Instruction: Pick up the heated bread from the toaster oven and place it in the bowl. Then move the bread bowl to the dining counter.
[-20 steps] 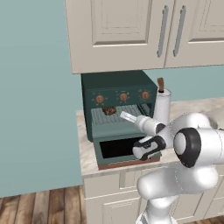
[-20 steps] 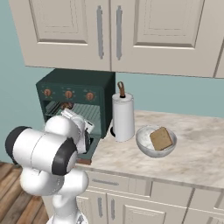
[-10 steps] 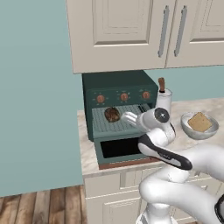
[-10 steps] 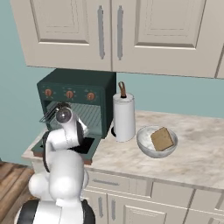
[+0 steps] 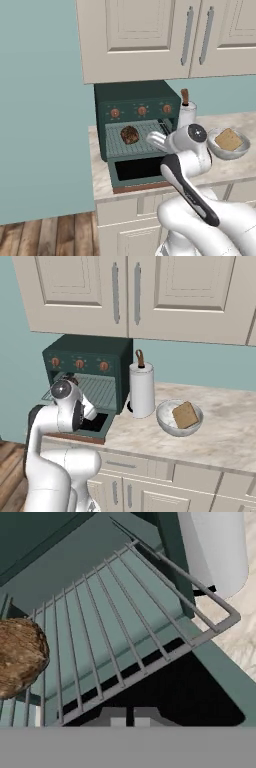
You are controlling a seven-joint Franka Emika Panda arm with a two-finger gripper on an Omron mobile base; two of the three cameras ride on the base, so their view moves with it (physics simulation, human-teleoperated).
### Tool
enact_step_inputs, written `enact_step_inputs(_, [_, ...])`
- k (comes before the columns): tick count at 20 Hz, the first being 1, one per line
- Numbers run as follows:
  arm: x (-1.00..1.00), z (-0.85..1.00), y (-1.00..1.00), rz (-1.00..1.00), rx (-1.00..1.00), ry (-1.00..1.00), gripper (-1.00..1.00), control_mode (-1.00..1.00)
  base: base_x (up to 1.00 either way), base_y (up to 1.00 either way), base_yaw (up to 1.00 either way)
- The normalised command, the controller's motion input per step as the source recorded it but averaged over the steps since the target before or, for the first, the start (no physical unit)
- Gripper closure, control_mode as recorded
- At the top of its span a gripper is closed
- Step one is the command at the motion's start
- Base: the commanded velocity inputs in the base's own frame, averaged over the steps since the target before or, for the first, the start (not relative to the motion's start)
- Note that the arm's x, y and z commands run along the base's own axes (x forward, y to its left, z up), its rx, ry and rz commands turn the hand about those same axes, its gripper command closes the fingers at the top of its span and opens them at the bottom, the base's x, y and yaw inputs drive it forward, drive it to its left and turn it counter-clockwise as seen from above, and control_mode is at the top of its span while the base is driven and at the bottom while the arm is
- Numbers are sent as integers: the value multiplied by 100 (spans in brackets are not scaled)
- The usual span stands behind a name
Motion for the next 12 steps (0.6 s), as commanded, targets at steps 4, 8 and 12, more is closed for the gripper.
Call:
enact_step_inputs(4, [-81,0,-17,0,2,-22,100,-100,0,0,0])
enact_step_inputs(8, [-80,0,-20,0,3,-26,100,-100,0,0,0])
enact_step_inputs(12, [-62,5,-4,0,0,-26,100,-100,0,0,0])
